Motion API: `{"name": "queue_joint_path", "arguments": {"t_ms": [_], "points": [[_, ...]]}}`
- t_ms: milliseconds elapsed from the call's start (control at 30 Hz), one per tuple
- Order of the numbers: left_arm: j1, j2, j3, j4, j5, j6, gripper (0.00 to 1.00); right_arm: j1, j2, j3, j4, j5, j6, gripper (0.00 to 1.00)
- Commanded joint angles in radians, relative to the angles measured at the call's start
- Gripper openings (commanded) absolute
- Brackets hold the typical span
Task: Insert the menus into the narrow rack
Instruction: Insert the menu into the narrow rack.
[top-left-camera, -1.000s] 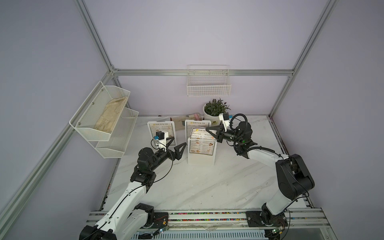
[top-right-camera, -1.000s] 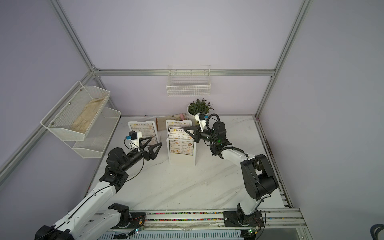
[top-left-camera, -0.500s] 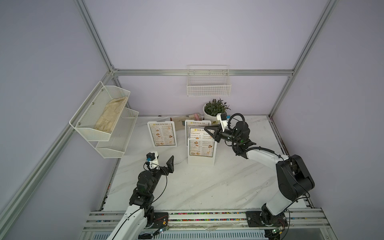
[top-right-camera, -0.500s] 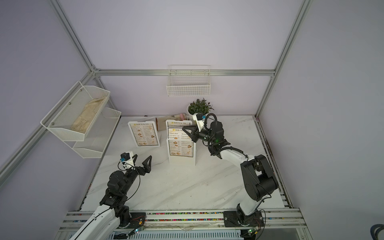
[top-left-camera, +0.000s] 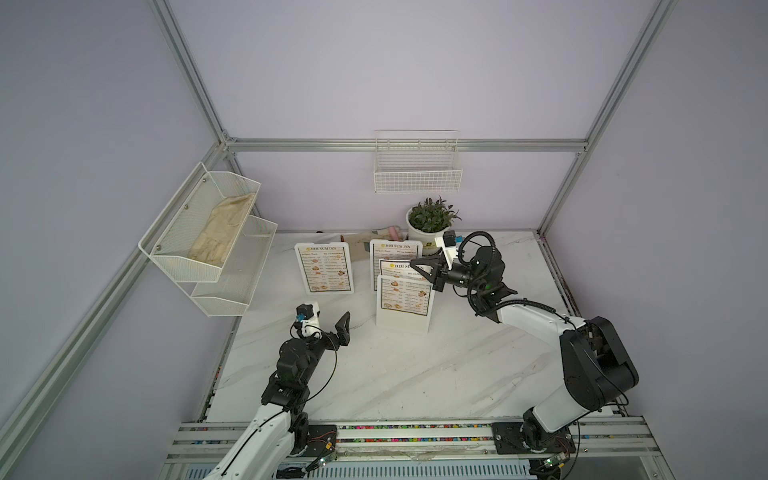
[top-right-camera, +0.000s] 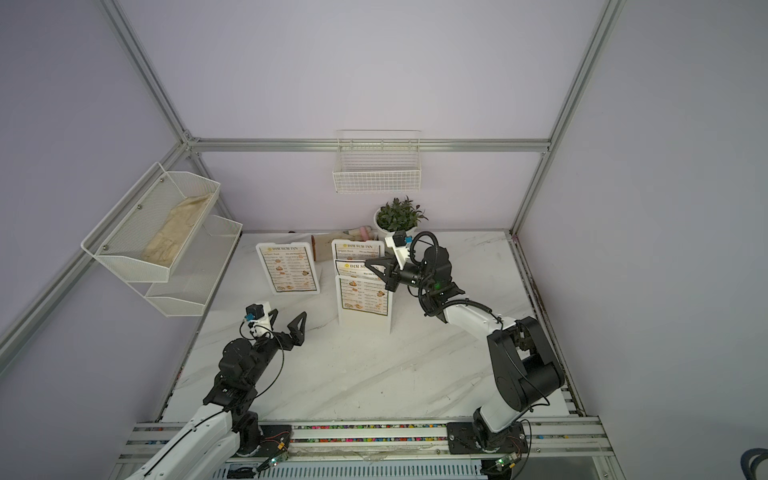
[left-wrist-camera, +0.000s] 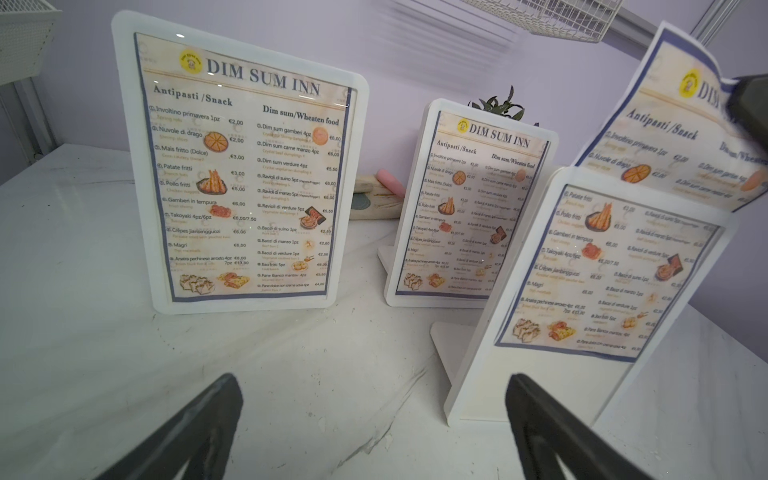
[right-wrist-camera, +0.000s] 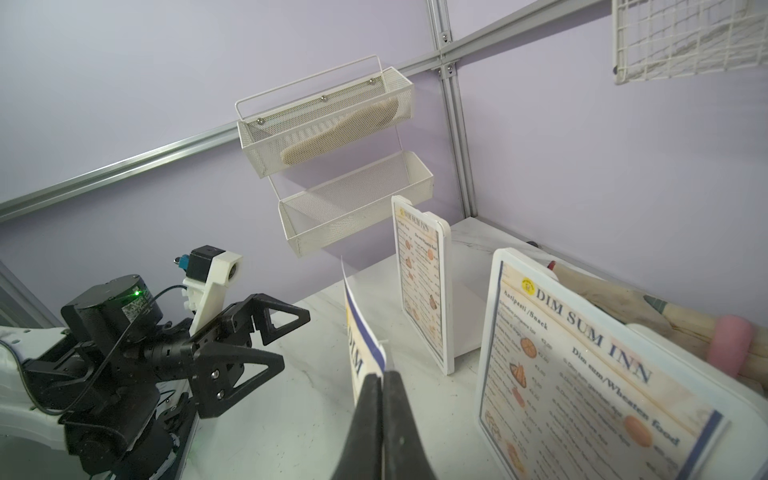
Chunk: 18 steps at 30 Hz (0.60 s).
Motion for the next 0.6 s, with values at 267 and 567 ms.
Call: {"name": "queue_joint_path", "arguments": {"t_ms": [267, 567], "points": [[0.0, -0.019, -0.027, 0.068, 0.013, -0.012, 1.0, 0.004, -0.043, -0.013, 0.003, 0.032, -0.019, 0.14], [0.001, -0.023, -0.027, 0.063, 0.008, -0.013, 1.0, 0.025, -0.166, 0.065, -0.208, 0.261, 0.0, 0.19]]}}
